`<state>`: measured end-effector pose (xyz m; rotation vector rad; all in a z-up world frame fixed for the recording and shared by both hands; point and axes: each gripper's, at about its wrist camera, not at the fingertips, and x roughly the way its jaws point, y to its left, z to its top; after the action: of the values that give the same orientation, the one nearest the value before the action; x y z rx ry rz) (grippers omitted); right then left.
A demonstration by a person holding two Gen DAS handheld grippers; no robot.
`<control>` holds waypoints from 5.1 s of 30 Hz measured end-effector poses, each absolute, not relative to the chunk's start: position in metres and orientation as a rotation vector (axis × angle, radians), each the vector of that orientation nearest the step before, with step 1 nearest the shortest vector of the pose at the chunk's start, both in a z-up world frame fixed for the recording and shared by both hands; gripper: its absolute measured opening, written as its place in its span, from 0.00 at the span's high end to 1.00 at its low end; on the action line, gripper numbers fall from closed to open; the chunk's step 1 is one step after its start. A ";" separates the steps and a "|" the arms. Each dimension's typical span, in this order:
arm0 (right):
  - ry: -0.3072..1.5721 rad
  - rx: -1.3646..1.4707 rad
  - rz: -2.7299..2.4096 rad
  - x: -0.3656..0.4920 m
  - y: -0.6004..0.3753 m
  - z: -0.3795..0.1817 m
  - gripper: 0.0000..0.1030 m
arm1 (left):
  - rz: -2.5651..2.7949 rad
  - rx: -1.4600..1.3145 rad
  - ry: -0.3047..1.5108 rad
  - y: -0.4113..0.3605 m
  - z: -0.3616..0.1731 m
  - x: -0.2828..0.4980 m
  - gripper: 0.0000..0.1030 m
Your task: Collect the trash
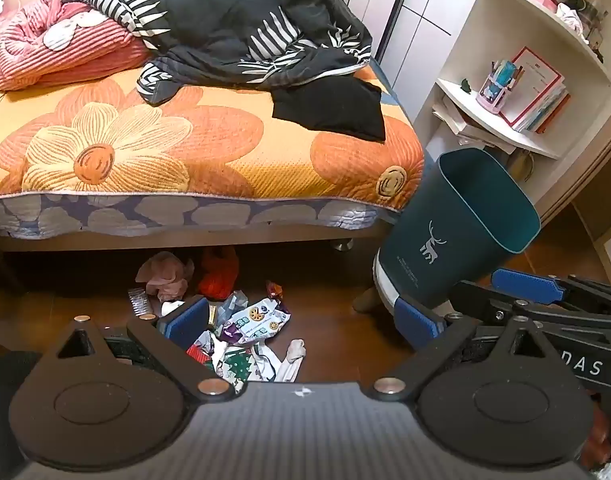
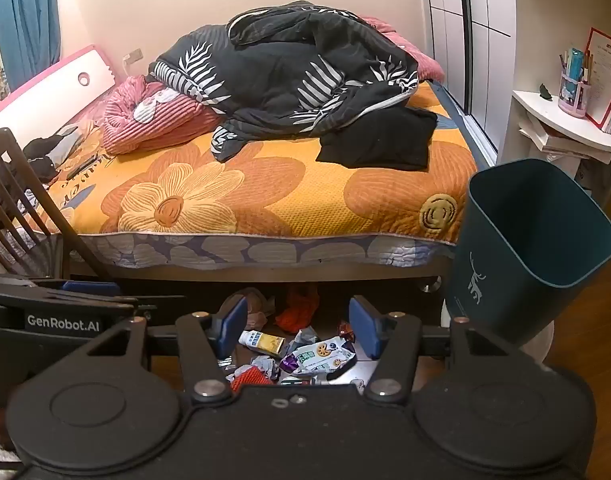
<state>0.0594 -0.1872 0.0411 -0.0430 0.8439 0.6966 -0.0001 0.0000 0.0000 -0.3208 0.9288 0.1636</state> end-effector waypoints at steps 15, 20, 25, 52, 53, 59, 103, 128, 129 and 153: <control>0.853 -0.045 0.700 0.059 -0.187 0.043 0.45 | 0.166 -0.331 0.937 0.003 -0.003 -0.005 0.04; 0.853 -0.046 0.699 0.059 -0.186 0.042 0.45 | 0.165 -0.330 0.937 0.003 -0.001 -0.005 0.04; 0.848 -0.046 0.697 0.053 -0.185 0.040 0.45 | 0.171 -0.328 0.936 0.003 0.000 -0.004 0.04; 0.835 -0.060 0.696 0.055 -0.186 0.044 0.45 | 0.161 -0.317 0.937 0.000 -0.001 -0.002 0.04; 0.836 -0.061 0.697 0.055 -0.186 0.044 0.45 | 0.161 -0.319 0.937 0.000 -0.001 -0.003 0.04; 0.844 -0.066 0.697 0.055 -0.184 0.043 0.45 | 0.158 -0.328 0.939 0.001 -0.005 -0.007 0.04; 0.926 -0.097 0.704 0.078 -0.171 0.024 0.45 | 0.258 -0.382 0.956 0.039 -0.017 0.009 0.04; 1.197 -0.340 0.897 0.206 -0.033 -0.209 0.45 | 0.518 -0.334 1.363 0.216 -0.255 0.139 0.04; 1.216 -0.366 0.919 0.203 -0.025 -0.221 0.45 | 0.512 -0.326 1.404 0.219 -0.269 0.141 0.04; 1.429 -0.740 1.026 0.165 0.067 -0.407 0.47 | 0.445 -0.268 1.731 0.288 -0.502 0.157 0.04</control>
<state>0.1647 0.0666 -0.4065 -0.7401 1.4292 1.0257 0.1571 0.2882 -0.5025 -0.2684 1.7310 0.4448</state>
